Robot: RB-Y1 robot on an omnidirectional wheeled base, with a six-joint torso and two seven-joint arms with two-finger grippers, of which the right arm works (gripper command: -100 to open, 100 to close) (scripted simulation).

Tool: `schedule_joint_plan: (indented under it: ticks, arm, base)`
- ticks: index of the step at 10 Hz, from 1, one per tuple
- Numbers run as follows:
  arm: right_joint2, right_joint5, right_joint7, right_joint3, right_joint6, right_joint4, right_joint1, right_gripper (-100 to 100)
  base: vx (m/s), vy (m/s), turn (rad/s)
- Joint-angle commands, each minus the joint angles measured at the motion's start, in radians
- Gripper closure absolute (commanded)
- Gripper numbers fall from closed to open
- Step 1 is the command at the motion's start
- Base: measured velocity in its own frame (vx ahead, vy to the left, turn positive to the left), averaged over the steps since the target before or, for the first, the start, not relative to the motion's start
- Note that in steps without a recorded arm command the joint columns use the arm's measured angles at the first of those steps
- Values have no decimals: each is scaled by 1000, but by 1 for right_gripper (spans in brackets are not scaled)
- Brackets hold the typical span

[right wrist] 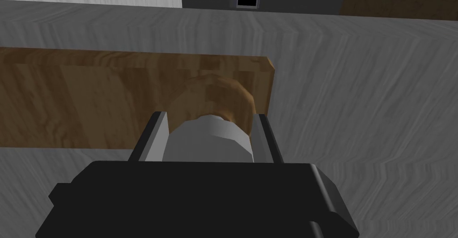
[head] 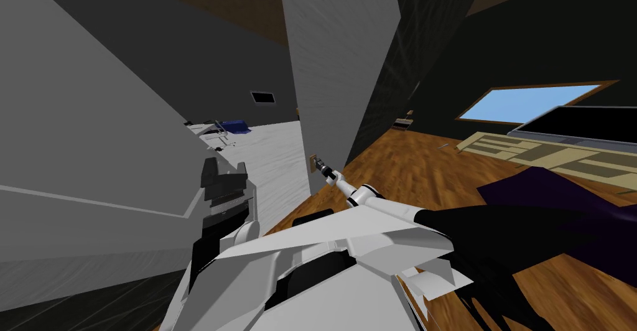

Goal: Push the door open

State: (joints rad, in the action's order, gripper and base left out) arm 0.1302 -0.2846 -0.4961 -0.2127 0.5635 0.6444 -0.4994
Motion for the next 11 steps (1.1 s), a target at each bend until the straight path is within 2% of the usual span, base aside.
schedule_joint_plan:
  ticks: [1, 3, 4, 7, 9, 11]
  arm:
    - [-1, 0, 0, -2, 1, -3, 7, 100]
    - [-1, 0, 0, -2, 1, -3, 7, 100]
    - [1, 4, 6, 9, -2, -1, 1, 100]
    - [5, 14, 20, 29, -5, -3, 3, 100]
    - [5, 14, 20, 29, -5, -3, 3, 100]
    - [10, 25, 36, 52, -10, -5, 5, 100]
  base:
    - [0, 0, 0]
    - [0, 0, 0]
    - [84, 72, -18]
    - [170, 131, -38]
    - [82, 83, -4]
    - [124, 104, -38]
